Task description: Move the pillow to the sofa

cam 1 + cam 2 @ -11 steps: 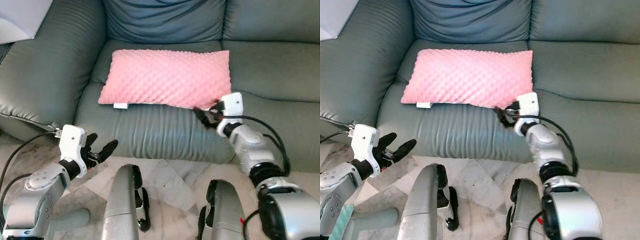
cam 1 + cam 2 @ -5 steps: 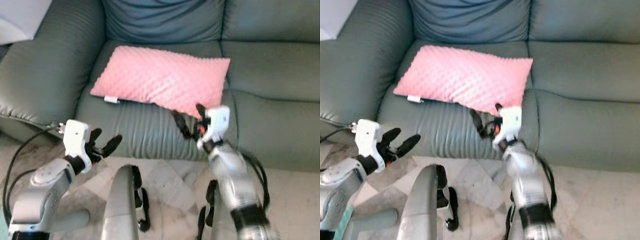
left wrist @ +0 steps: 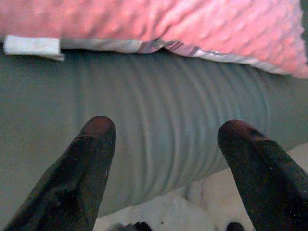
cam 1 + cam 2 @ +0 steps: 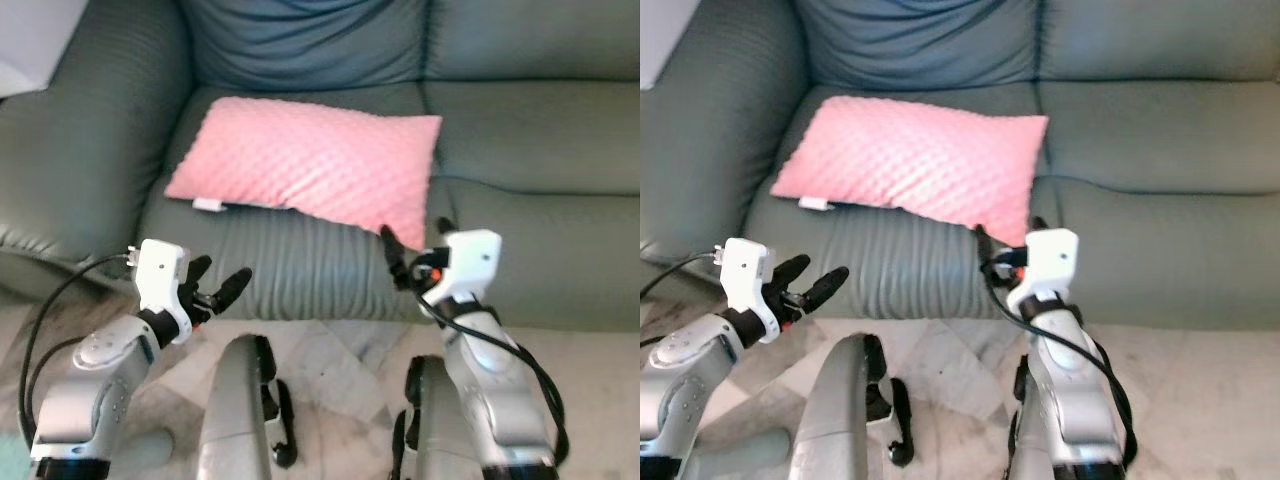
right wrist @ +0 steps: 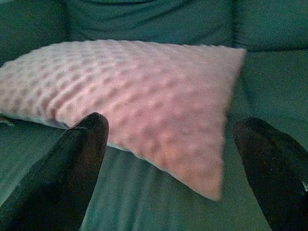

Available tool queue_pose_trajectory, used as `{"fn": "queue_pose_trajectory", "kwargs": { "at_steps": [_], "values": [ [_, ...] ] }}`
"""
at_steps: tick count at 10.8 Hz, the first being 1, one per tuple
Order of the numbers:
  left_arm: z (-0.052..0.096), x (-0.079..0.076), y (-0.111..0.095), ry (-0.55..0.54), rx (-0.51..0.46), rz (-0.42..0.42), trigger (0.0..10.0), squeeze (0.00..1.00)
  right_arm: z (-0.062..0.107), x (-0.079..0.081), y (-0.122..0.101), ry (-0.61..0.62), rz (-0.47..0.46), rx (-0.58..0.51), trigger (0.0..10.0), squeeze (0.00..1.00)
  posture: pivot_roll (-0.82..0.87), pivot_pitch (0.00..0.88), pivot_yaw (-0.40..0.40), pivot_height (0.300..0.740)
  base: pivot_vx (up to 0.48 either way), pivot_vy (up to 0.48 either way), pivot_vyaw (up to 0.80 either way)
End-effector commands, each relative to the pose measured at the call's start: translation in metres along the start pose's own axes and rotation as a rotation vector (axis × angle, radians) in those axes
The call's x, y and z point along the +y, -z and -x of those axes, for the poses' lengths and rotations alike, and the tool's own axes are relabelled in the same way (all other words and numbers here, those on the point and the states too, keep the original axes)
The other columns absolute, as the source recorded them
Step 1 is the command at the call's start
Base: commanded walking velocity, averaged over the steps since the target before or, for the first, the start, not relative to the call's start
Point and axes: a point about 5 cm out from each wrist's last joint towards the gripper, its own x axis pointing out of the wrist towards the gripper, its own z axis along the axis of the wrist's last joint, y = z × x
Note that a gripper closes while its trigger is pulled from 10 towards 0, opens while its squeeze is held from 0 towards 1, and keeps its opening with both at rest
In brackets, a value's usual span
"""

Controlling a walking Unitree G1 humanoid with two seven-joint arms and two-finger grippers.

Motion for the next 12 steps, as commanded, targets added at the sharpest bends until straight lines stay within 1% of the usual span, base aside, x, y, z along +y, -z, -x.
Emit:
{"fn": "queue_pose_trajectory", "kwargs": {
  "at_steps": [1, 2, 3, 4, 6, 7, 8, 9, 10, 11, 12],
  "values": [
    [0.002, 0.001, 0.009, -0.017, 0.029, 0.006, 10.0, 0.00, 0.008, 0.005, 0.010, -0.001, -0.052, 0.062, 10.0, 0.00, -0.02, 0.275, 0.075, 0.599, 0.000, 0.000, 0.00],
    [-0.001, -0.001, 0.009, -0.012, 0.028, 0.008, 10.0, 0.00, 0.010, 0.008, 0.016, -0.016, -0.079, 0.098, 10.0, 0.00, -0.02, 0.274, 0.077, 0.599, 0.000, 0.000, 0.00],
    [-0.002, -0.003, 0.009, -0.004, 0.025, 0.011, 10.0, 0.00, 0.008, 0.014, 0.024, -0.039, -0.193, 0.152, 10.0, 0.00, -0.02, 0.274, 0.079, 0.599, 0.000, 0.000, 0.00],
    [-0.002, -0.003, 0.009, -0.002, 0.026, 0.010, 10.0, 0.00, 0.005, 0.018, 0.032, -0.051, -0.256, 0.200, 10.0, 0.00, -0.02, 0.277, 0.080, 0.599, 0.000, 0.000, 0.00],
    [0.000, -0.003, 0.009, -0.008, 0.026, 0.010, 10.0, 0.00, -0.004, 0.008, 0.039, -0.030, -0.217, 0.203, 10.0, 0.00, -0.01, 0.288, 0.088, 0.599, 0.000, 0.000, 0.00],
    [0.003, -0.003, 0.009, -0.008, 0.031, 0.011, 10.0, 0.00, -0.011, -0.002, 0.042, -0.027, -0.201, 0.217, 10.0, 0.00, 0.00, 0.297, 0.094, 0.599, 0.000, 0.000, 0.00],
    [0.005, -0.004, 0.010, -0.008, 0.038, 0.010, 10.0, 0.00, -0.021, -0.020, 0.043, -0.005, -0.166, 0.219, 10.0, 0.00, 0.01, 0.306, 0.100, 0.599, 0.000, 0.000, 0.00],
    [0.008, -0.003, 0.010, -0.013, 0.046, 0.008, 10.0, 0.00, -0.032, -0.045, 0.040, 0.040, -0.149, 0.213, 10.0, 0.00, 0.02, 0.316, 0.104, 0.599, 0.000, 0.000, 0.00],
    [0.009, -0.002, 0.010, -0.015, 0.048, 0.007, 10.0, 0.00, -0.034, -0.049, 0.040, 0.047, -0.162, 0.214, 10.0, 0.00, 0.03, 0.324, 0.107, 0.599, 0.000, 0.000, 0.00],
    [0.012, -0.001, 0.010, -0.015, 0.054, 0.004, 10.0, 0.00, -0.040, -0.059, 0.041, 0.056, -0.170, 0.224, 10.0, 0.00, 0.04, 0.331, 0.111, 0.599, 0.000, 0.000, 0.00],
    [0.013, -0.002, 0.010, -0.017, 0.058, 0.001, 10.0, 0.00, -0.047, -0.067, 0.041, 0.046, -0.127, 0.231, 10.0, 0.00, 0.04, 0.334, 0.114, 0.599, 0.000, 0.000, 0.00]
  ]
}}
